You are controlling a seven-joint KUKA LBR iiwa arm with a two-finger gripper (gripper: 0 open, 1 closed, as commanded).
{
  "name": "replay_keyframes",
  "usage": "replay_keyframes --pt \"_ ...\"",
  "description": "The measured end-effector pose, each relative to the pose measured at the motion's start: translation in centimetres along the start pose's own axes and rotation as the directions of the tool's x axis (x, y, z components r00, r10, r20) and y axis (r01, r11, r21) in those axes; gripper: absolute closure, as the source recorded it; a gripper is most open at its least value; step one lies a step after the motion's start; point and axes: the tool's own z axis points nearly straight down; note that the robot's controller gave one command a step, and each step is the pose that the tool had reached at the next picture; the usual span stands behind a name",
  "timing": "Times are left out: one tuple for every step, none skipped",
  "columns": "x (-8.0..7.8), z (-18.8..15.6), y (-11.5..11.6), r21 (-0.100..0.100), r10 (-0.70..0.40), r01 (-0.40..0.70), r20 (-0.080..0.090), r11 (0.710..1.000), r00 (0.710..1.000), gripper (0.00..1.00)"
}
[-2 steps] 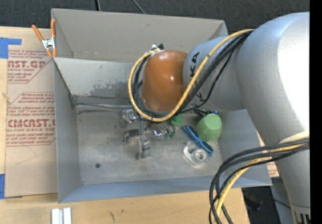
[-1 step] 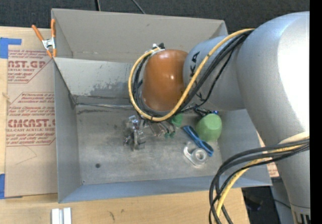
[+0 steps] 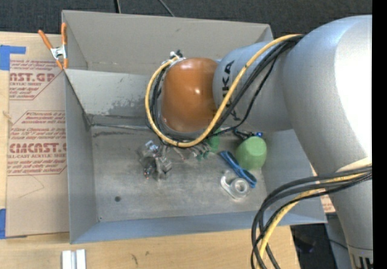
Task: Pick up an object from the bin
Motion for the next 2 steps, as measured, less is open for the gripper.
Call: replay_keyframes --pt "-0.8 -12.4 0.7 0.004 -0.036 0.036 0.007 0.999 0.999 1.00" --pt "-0.6 -17.5 1.9 0.002 -0.518 0.518 0.002 0.855 0.855 1.00"
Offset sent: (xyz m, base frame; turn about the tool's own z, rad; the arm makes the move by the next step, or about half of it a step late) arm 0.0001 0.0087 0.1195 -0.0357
